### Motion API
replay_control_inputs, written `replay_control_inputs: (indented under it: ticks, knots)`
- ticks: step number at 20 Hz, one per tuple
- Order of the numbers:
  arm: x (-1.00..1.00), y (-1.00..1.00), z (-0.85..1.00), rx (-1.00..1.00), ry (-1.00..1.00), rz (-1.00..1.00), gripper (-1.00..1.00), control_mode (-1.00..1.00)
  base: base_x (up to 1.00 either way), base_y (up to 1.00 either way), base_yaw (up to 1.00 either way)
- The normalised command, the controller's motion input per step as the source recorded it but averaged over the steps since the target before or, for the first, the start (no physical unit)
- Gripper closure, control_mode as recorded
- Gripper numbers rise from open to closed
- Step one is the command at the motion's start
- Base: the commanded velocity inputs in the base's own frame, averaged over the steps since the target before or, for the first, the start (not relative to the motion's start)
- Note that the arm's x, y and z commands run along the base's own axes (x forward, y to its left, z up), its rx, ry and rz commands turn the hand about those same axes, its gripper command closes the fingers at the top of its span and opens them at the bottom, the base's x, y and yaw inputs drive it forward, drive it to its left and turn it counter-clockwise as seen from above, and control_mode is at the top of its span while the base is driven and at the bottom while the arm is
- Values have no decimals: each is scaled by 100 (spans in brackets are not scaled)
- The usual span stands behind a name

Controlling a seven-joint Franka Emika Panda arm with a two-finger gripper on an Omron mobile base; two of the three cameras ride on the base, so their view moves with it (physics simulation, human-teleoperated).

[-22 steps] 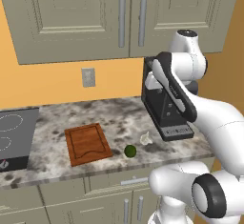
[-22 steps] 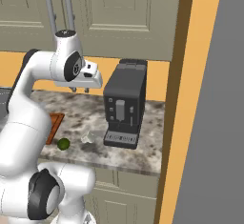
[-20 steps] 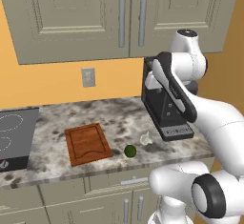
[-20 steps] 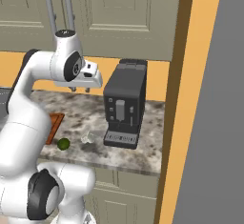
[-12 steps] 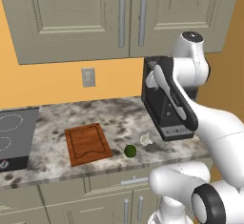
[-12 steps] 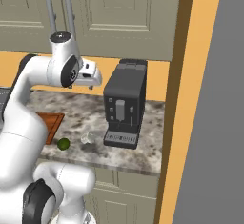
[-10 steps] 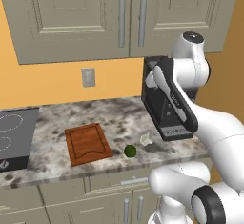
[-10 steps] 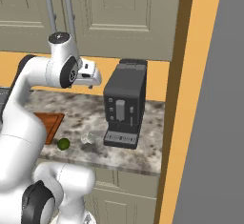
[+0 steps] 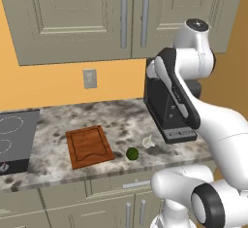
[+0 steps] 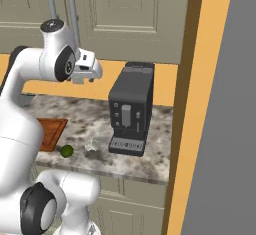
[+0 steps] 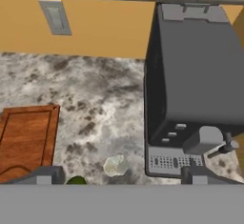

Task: Open the cabinet. Place the bowl and condiment on the counter. Then place the lime and garlic on the cutting board.

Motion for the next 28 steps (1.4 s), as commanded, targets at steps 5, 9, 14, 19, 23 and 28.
replay_control_inputs:
  ticks: [5, 9, 14, 19, 23, 28]
  knots:
    - [0, 8, 42, 0, -2, 0, -100, -100, 0, 0, 0]
    - [11, 15, 42, 0, -6, 0, -100, -100, 0, 0, 0]
    - [22, 24, 36, 0, -7, 0, -100, -100, 0, 0, 0]
    - [45, 16, 31, 0, -11, 0, -100, -100, 0, 0, 0]
    - [50, 11, 21, 0, -14, 0, -100, -100, 0, 0, 0]
    - [49, 0, 9, 0, -9, 0, -100, -100, 0, 0, 0]
